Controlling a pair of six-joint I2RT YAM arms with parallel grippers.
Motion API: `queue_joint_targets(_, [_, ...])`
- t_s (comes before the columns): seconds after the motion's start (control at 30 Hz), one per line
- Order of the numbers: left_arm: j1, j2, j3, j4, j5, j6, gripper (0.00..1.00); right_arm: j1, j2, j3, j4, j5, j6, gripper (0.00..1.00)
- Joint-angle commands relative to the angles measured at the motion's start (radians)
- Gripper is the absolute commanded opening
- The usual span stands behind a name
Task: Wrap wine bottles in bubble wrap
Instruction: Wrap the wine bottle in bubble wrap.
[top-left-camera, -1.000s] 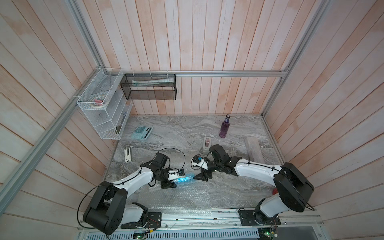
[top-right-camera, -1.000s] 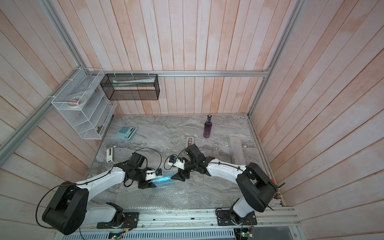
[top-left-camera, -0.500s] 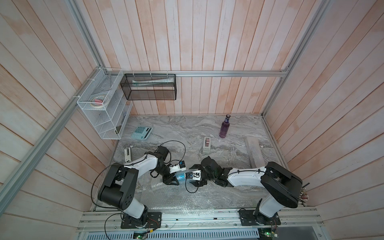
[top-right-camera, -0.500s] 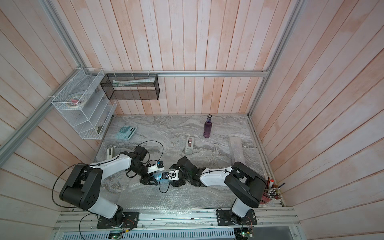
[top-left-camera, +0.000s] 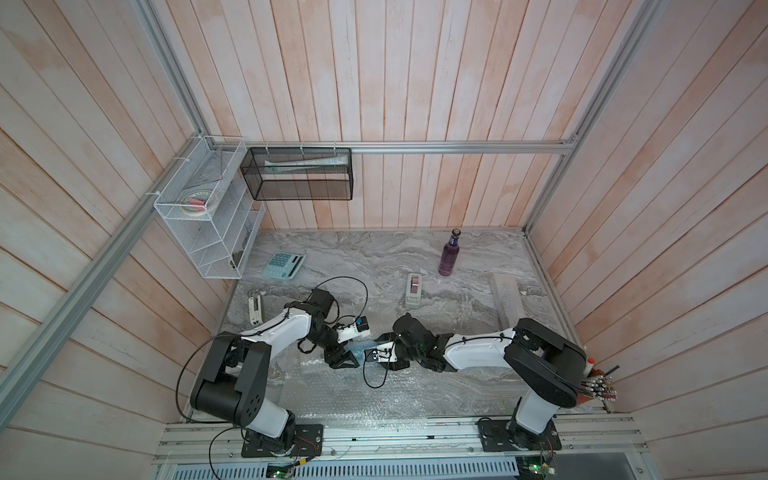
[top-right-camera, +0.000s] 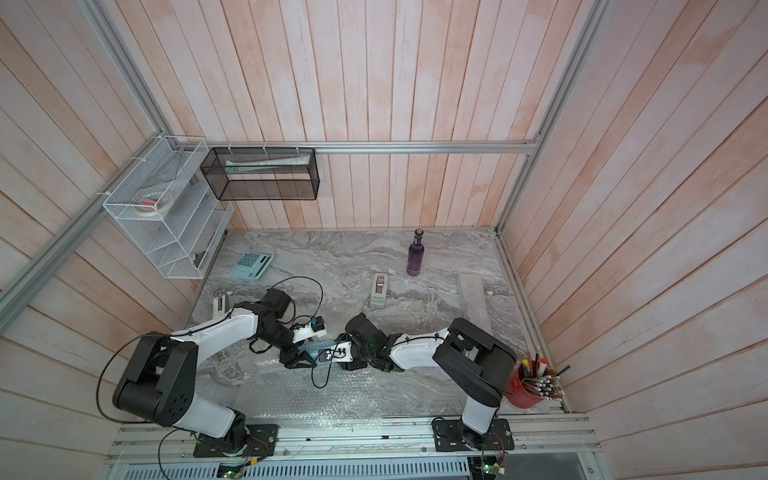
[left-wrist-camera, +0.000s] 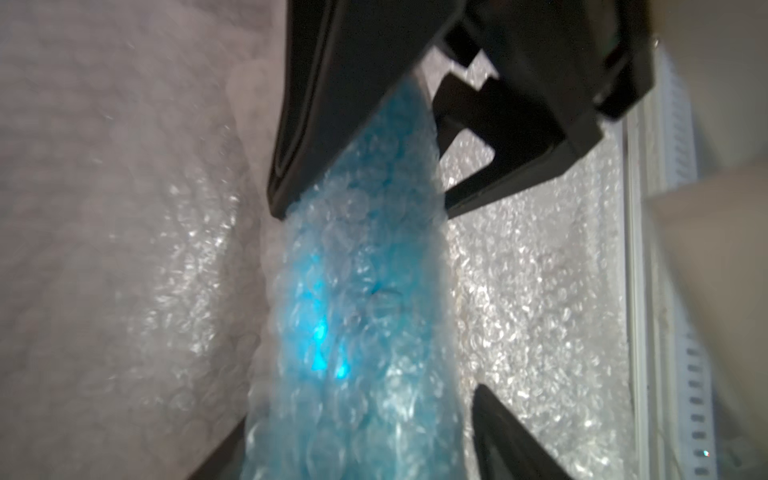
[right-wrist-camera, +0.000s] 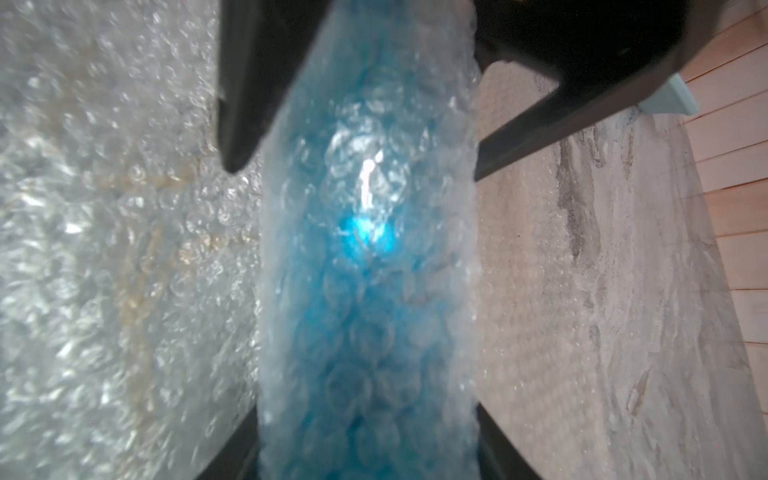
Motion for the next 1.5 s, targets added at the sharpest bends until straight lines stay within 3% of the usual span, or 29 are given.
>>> queue_joint_targets(0.0, [0.000,-0.127,-0.006,0.017,0.040,-0.016,1.00,-0.041,-0.012,0.046,-0.082,-0.116,0.089,0.41])
queue_joint_targets(0.23, [-0.001,-0.464,-0.164,0.056,-0.038,-0.064,1.00,-0.099,0.044,0.216,-0.327,-0.354,0.190,0.40])
queue_joint_targets(0.4, [-0.029,-0.726,-0.309,0.080,-0.185,0.071,1.00,-0.144,0.120,0.326,-0.483,-0.536,0.260,0.39])
queue_joint_targets(0.53, [-0.082,-0.817,-0.388,0.124,-0.285,0.181,1.00,-0.173,0.208,0.414,-0.568,-0.631,0.297,0.38])
queue_joint_targets(0.7, [-0.120,-0.730,-0.404,0.269,-0.329,0.296,1.00,-0.192,0.314,0.520,-0.670,-0.721,0.309,0.37])
queue_joint_targets(0.9, [-0.175,-0.525,-0.393,0.482,-0.409,0.347,1.00,-0.194,0.399,0.603,-0.767,-0.763,0.297,0.35])
queue_joint_targets(1.07, [-0.211,-0.377,-0.363,0.559,-0.470,0.362,0.95,-0.193,0.409,0.617,-0.764,-0.772,0.311,0.34])
queue_joint_targets(1.27, [-0.217,-0.292,-0.333,0.572,-0.579,0.377,0.83,-0.192,0.407,0.638,-0.792,-0.759,0.297,0.36])
queue_joint_targets(1.37, [-0.217,-0.282,-0.335,0.571,-0.632,0.403,0.65,-0.192,0.417,0.666,-0.841,-0.754,0.270,0.37])
queue_joint_targets(1.47, [-0.218,-0.268,-0.335,0.577,-0.652,0.408,0.65,-0.192,0.416,0.677,-0.853,-0.760,0.266,0.37])
